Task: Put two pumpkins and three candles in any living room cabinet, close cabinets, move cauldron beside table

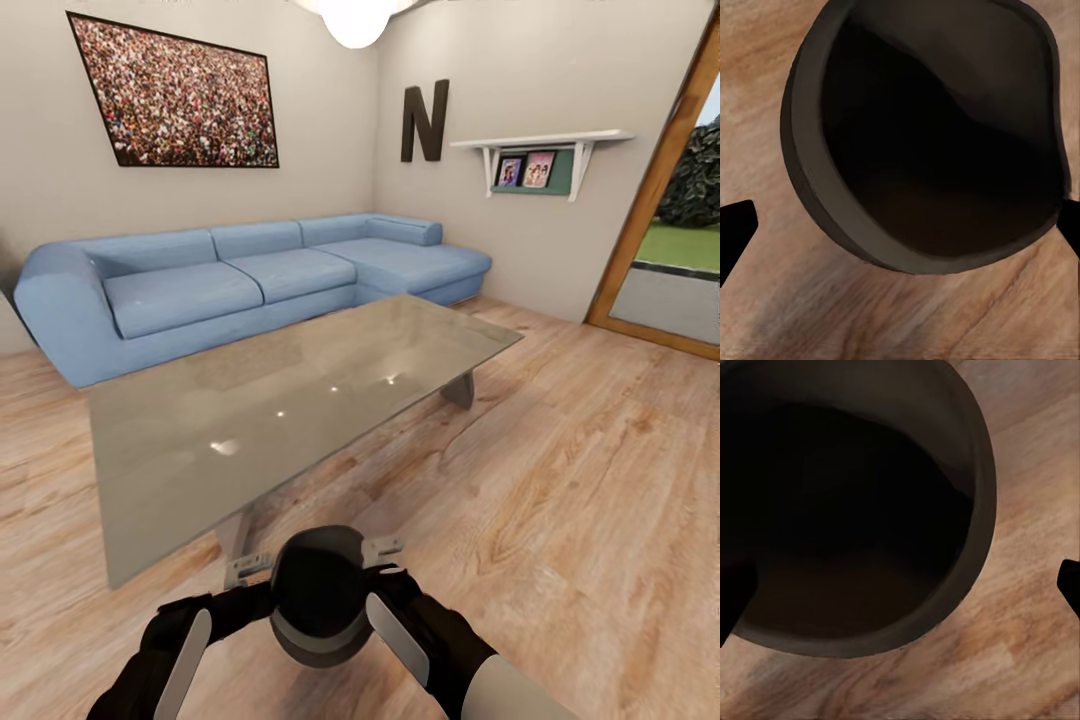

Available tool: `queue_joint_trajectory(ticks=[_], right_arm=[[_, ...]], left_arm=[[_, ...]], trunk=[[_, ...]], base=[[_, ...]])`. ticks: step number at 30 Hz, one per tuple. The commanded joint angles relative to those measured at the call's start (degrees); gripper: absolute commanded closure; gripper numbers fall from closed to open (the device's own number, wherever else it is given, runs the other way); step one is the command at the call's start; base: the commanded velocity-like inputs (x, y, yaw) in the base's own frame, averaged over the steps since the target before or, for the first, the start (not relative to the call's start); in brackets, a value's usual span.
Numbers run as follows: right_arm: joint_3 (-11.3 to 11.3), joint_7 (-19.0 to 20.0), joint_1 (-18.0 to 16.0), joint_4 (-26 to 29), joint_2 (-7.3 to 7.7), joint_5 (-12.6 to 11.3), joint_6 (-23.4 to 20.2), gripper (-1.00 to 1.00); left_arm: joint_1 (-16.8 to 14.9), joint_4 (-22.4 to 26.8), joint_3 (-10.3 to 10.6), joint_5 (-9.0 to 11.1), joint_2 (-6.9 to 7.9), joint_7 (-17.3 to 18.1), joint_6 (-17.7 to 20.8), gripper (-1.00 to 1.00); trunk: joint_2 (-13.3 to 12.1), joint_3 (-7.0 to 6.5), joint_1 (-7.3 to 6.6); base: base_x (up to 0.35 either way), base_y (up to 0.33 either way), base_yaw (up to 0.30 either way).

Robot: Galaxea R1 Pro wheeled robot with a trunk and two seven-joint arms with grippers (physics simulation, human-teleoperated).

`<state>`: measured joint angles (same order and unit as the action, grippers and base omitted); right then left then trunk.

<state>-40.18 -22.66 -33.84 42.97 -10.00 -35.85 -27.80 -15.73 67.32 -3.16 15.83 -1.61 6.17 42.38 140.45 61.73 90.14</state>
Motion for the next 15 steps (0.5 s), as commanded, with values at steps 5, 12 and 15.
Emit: queue_joint_trajectory(ticks=[5,12,15], right_arm=[[0.01,-0.01,0.00,-0.06,0.00,-0.09,-0.14,-1.00],[0.10,-0.12,-0.07,-0.07,0.00,-0.18,-0.36,-1.00],[0.13,-0.27,-0.08,0.06,0.00,-0.19,-0.40,-1.00]], left_arm=[[0.00,0.08,0.00,0.02,0.00,-1.14,1.52,-1.00],[-0.06,0.22,0.00,0.15,-0.06,-2.33,3.08,-1.00],[-0.10,0.25,0.00,0.12,-0.03,-2.43,3.57,-1.00]], trunk=[[-2.02,-0.90,-1.10],[-4.83,-2.16,-2.64],[-6.03,-2.70,-3.30]], base=[[-0.181,0.000,0.000],[-0.091,0.000,0.000],[-0.071,0.000,0.000]])
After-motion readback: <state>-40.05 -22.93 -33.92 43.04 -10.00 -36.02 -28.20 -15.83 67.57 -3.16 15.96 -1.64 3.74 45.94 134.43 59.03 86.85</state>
